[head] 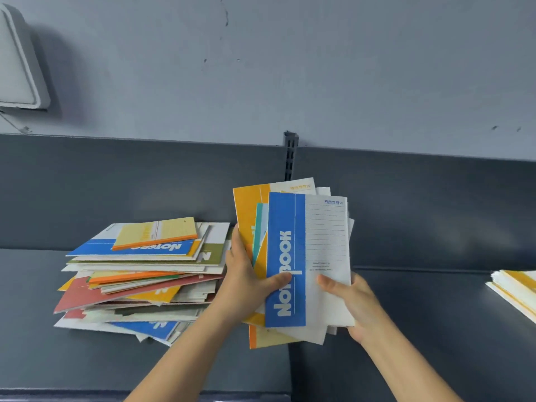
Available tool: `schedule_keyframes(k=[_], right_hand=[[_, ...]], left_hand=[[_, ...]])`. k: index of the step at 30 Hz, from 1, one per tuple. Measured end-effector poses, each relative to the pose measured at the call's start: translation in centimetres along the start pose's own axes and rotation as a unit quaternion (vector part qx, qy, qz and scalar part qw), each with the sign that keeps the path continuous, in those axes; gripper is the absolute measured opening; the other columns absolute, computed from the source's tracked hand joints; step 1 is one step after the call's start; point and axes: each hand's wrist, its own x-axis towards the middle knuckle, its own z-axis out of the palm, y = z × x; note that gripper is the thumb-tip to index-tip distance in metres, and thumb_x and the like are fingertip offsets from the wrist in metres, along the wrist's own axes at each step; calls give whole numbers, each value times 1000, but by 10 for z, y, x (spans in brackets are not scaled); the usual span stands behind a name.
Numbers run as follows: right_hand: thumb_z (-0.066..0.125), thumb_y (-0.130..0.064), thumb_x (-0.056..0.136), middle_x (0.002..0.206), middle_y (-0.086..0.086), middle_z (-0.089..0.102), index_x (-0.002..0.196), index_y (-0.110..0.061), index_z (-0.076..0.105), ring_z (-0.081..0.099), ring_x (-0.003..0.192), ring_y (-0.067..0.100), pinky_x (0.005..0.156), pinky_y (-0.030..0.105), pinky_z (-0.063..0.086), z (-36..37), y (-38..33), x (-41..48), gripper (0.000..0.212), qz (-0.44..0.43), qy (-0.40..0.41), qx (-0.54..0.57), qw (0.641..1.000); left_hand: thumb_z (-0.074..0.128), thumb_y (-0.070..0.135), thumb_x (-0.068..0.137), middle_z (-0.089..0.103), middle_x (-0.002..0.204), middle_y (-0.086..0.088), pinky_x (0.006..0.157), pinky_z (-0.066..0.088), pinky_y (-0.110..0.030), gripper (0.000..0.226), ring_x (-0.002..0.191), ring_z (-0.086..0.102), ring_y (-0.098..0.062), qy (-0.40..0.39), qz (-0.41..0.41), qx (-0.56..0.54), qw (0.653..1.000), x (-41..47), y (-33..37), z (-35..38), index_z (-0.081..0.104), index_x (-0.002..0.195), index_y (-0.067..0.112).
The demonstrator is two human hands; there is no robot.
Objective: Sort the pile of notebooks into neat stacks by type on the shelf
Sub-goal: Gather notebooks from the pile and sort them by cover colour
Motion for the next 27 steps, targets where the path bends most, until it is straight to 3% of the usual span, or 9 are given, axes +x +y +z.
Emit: schedule_keyframes(k=[3, 5, 8, 15, 20, 27], right_hand=[[82, -9, 63, 95, 8, 75, 104, -11, 65, 72, 82, 27, 56, 33, 55, -40, -5, -7, 44, -20, 19, -29, 999], [78, -4, 71, 95, 3, 75, 100, -16, 66, 72, 84, 22, 63, 35, 56, -72, -10, -7, 33, -38, 37, -59, 997], [74, 4, 74, 96, -4, 75, 99, -21, 67, 69, 93, 17, 79, 34, 55, -122, -16, -3, 36, -59, 62, -128, 988], [67, 8, 79, 96, -11, 72, 98, -26, 64, 66, 91, 4, 64, 14, 50, -230, -33, 8, 39, -83, 81, -165, 979], [68, 4, 81, 99, -10, 70, 101, -29, 60, 64, 99, 9, 71, 19, 50, -277, -20, 13, 39, -57, 58, -184, 980], [72, -6, 81, 113, -11, 61, 119, -37, 44, 55, 109, 5, 71, 18, 49, -288, -17, 16, 56, -59, 24, -151, 986]], left_hand=[[80, 13, 75, 58, 120, 10, 73, 62, -30, 97, 97, 69, -10, -36, -4, -45, 998, 2, -2, 39, 8, 133, 46], [80, 10, 74, 58, 119, 12, 77, 61, -33, 95, 99, 68, -10, -31, -1, -48, 998, 5, -1, 71, 12, 133, 41], [80, 5, 74, 58, 114, 18, 80, 60, -32, 85, 99, 66, 0, -25, 14, -45, 999, 10, 2, 124, 21, 127, 36], [78, 4, 76, 59, 110, 21, 84, 59, -33, 70, 102, 66, -3, -10, 37, -39, 999, 23, 9, 240, 28, 112, 38], [76, -6, 75, 63, 111, 11, 70, 58, -20, 64, 97, 67, 2, -17, 16, -49, 999, 22, -5, 284, 34, 110, 30], [75, -12, 72, 66, 117, 2, 68, 57, -21, 77, 99, 69, -8, -38, -2, -92, 995, 23, -4, 294, 37, 128, 25]])
